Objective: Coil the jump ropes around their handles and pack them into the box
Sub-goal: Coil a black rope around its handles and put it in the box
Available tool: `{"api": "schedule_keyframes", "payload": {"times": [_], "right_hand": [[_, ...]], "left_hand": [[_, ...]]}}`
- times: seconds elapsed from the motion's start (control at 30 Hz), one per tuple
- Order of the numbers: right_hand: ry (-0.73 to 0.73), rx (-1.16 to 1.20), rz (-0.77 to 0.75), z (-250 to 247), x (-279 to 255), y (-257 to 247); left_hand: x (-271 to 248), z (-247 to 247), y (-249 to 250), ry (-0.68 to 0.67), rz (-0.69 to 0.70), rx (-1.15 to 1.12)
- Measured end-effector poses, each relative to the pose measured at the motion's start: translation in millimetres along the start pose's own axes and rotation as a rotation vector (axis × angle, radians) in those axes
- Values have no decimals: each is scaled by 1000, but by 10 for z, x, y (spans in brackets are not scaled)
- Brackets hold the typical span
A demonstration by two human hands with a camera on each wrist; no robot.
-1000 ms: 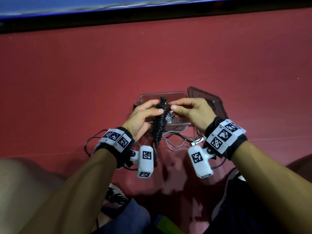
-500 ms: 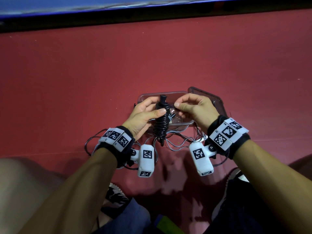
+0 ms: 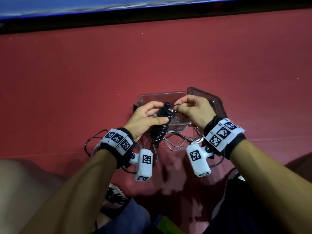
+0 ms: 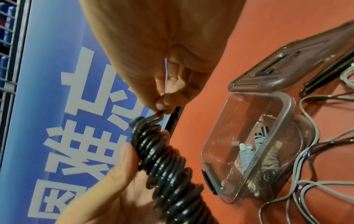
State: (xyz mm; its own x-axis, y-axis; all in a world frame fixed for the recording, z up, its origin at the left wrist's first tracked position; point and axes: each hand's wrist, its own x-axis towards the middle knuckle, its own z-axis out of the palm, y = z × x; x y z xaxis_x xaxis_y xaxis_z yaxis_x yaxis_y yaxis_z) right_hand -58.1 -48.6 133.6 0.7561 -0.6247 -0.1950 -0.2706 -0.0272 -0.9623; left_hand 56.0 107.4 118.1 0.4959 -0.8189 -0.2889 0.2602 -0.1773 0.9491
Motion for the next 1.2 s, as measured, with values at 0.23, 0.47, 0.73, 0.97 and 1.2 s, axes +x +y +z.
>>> {"api": "schedule_keyframes", "payload": {"times": [0.23,0.47,0.73,0.97,1.2], "right_hand": [[-109,151,-19,11,-36,17],[-78,285,-23,43,-52,-16],[-85,162,-90,50,-53,15],[-103,176,-27,29,-18,53],[-98,137,-36,10,-30,1]], "left_hand": [[11,-15,47,112,-50,-126],[-31,42,100,27,-93,-165],[-45,79,80,30,-59,-115],[-20,19,123,100,-63,-107],[-22,3,96,53,-84,-95]]}}
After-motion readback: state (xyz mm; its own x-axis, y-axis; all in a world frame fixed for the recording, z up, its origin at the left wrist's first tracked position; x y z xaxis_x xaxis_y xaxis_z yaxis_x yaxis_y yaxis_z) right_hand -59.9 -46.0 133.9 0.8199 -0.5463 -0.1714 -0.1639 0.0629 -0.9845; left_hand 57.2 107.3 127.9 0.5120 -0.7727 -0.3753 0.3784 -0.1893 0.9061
